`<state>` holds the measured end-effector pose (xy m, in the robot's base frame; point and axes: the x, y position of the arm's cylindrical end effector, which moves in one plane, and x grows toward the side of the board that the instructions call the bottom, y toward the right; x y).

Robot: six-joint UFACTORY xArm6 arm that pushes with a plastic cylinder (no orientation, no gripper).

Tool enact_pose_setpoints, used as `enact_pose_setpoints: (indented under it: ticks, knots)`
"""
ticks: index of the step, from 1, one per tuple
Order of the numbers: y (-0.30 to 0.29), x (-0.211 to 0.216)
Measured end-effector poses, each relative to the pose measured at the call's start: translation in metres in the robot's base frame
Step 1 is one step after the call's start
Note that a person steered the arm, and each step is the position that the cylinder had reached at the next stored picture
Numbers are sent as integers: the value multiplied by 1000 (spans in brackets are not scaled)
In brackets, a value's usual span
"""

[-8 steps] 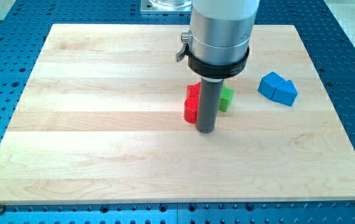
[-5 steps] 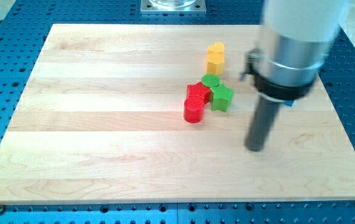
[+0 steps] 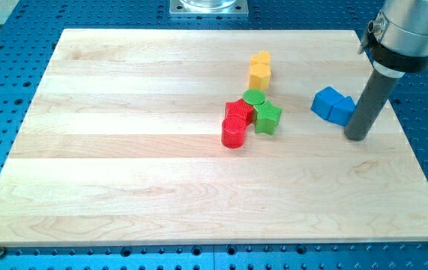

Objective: Place the blue blocks at the right side of the yellow blocks

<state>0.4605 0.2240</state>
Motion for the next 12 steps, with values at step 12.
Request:
enact_pose_setpoints:
  ticks: [12]
  knots:
    - [-69,-126]
